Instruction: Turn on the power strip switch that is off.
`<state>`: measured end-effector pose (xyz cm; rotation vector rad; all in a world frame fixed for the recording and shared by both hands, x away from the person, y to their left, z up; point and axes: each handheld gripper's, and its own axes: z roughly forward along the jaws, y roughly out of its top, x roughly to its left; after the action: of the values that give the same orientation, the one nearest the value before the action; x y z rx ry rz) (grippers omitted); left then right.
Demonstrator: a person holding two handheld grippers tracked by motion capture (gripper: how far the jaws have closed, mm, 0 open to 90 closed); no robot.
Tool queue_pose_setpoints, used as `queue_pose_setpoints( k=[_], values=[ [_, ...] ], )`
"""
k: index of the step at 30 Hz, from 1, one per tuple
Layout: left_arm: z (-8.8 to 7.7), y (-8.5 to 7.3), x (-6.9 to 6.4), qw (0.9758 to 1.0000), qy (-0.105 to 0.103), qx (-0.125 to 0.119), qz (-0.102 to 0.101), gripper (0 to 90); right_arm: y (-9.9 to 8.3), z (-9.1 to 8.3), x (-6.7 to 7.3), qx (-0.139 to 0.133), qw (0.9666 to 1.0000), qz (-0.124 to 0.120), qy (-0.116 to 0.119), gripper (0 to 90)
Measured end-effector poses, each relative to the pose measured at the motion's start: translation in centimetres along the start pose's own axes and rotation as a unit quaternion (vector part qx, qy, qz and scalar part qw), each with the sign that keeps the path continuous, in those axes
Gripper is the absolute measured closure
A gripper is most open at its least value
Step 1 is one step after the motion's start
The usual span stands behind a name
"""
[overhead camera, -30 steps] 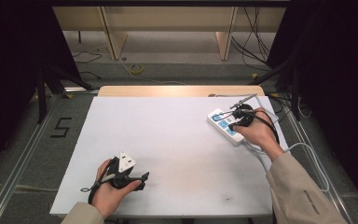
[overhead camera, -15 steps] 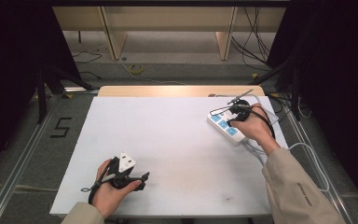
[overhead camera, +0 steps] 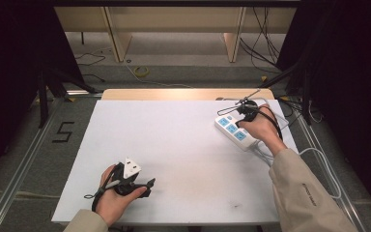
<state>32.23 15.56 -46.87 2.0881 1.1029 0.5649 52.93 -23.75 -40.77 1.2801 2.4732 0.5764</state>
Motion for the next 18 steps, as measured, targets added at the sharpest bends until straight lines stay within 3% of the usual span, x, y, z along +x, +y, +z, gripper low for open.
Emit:
queue_pose_setpoints(
  k=[18],
  values=[
    [0.1, 0.0, -0.1, 1.0000, -0.003, 0.002, 0.001, 19.0, 2.0, 1.0, -0.7, -0.002, 1.0000, 0.005, -0.006, 90.0]
  ],
)
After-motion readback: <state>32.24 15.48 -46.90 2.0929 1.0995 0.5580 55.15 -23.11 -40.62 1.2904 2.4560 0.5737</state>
